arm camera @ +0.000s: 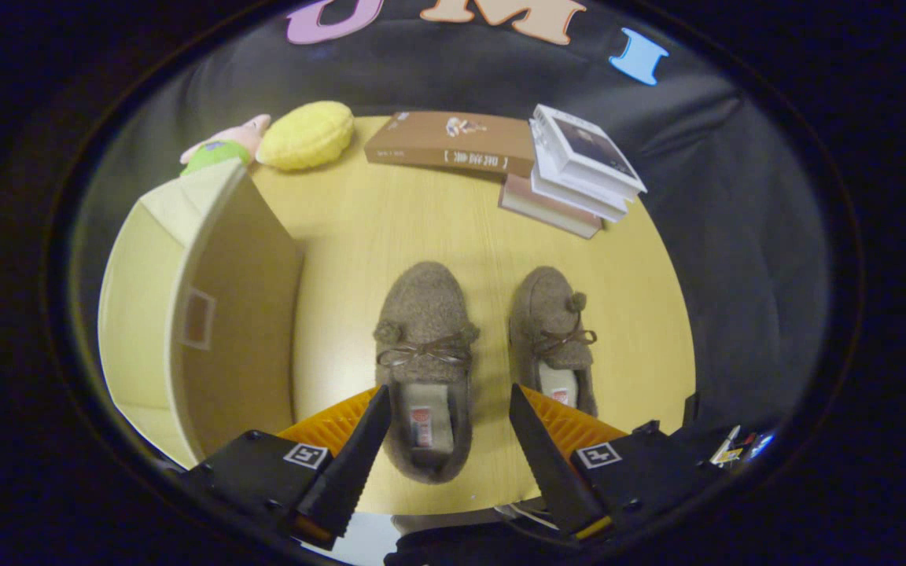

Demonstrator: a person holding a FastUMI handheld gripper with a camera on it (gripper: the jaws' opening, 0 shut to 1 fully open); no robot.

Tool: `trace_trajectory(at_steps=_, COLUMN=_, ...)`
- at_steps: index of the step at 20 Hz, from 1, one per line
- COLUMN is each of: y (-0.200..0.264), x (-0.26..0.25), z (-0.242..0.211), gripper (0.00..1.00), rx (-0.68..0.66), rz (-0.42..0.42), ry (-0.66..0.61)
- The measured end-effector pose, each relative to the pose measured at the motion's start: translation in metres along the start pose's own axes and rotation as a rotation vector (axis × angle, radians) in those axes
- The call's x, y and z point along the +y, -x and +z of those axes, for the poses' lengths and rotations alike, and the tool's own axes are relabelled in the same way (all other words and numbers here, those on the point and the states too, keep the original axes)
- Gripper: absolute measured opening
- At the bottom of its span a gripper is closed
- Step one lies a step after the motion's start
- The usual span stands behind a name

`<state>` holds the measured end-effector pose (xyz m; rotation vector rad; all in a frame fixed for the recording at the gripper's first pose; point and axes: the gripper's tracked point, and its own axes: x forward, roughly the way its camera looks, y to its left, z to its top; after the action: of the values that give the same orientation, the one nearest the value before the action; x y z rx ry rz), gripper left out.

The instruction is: Open the storage box then place both shoes into the box .Put the left shoe in first, then the right shoe, with the right side of both shoes facing outward in a uniform manner.

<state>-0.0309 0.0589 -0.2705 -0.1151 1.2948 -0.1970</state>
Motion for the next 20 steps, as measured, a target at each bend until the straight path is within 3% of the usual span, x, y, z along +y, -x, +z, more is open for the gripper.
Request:
trace_trajectory(at_steps=2, y=-0.021, x=-0.007, z=-0.009, gripper=0.94, rx=0.067, rz=-0.006, ry=0.039)
trace_trajectory(at_steps=6, y=-0.047, x=-0.015, z=-0.021, gripper=0.70, rx=0.142, rz=0.000, ry=0.066)
trace_trajectory(at_steps=12, y=-0.060, x=0.007, z=-0.029, gripper=0.33, rx=0.194, rz=0.137, ry=0.010)
trace_trajectory(at_steps=14, y=-0.059, x=0.005, z=-0.030, gripper=0.21, rx=0.209, rz=0.135, ry=0.037)
trace_trajectory(at_steps=18, y=-0.062, x=0.009, z=-0.033, gripper=0.21, rx=0.238, rz=0.178, ry=0.032)
trace_trajectory(at_steps=19, y=-0.061, x=0.008, z=-0.032, gripper=0.12, rx=0.248, rz=0.185, ry=0.039)
trace_trajectory(at_steps=20, y=-0.061, x=0.008, z=-0.032, gripper=0.12, rx=0.255, rz=0.189, ry=0.032)
